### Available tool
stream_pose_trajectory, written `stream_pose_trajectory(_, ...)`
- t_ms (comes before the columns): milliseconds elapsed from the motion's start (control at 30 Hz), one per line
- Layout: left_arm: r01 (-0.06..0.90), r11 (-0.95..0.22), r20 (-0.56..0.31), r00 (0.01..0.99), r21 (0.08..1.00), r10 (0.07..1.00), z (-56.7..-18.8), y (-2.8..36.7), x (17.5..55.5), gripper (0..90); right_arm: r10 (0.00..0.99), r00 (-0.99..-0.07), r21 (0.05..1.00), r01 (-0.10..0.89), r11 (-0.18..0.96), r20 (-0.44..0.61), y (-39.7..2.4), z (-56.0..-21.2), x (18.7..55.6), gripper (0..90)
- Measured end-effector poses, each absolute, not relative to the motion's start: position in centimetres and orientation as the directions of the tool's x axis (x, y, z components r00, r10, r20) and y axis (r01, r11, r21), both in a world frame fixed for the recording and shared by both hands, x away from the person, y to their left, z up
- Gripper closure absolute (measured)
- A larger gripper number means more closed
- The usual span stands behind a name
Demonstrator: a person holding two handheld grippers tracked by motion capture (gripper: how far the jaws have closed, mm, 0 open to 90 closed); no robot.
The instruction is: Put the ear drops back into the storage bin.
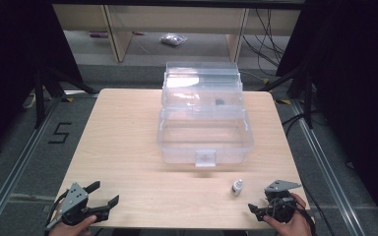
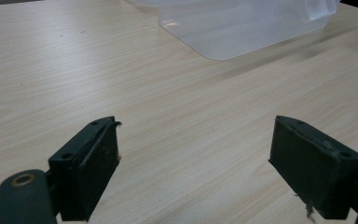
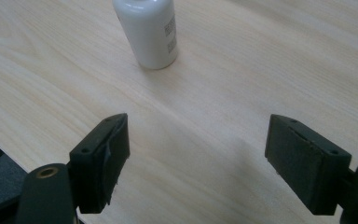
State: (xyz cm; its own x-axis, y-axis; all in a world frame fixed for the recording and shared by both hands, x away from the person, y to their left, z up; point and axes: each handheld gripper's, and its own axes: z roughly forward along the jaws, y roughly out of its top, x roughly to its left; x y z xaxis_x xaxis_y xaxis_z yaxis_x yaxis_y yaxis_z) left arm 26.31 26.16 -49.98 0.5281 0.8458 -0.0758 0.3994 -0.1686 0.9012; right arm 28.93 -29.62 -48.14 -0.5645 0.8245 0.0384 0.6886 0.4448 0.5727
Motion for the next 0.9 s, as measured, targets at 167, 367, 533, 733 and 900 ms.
stream_pose_trajectory(167,0.395,-0.169,-0.076,0.534,0.903,0.842,-50.0,26.2,26.2,14.8,0.835,-0.549,0.569,0.7,0.431,0.042,-29.5,-47.7,28.9,22.9)
stream_pose_trajectory(367,0.393,-0.162,-0.08,0.532,0.905,0.843,-50.0,26.1,26.3,14.8,0.818,-0.574,0.562,0.688,0.459,0.033,-29.3,-47.2,29.3,22.9)
stream_pose_trajectory(533,0.398,-0.164,-0.081,0.532,0.902,0.843,-50.1,26.2,26.4,14.8,0.82,-0.568,0.517,0.722,0.46,0.065,-28.7,-47.0,29.4,23.3)
stream_pose_trajectory(733,0.399,-0.172,-0.076,0.534,0.9,0.842,-50.1,26.1,26.3,14.8,0.798,-0.601,0.481,0.714,0.509,0.049,-28.1,-46.4,30.0,24.1)
stream_pose_trajectory(900,0.398,-0.165,-0.079,0.529,0.903,0.845,-50.0,26.3,26.3,14.8,0.783,-0.622,0.462,0.703,0.541,0.03,-27.3,-45.1,30.8,24.4)
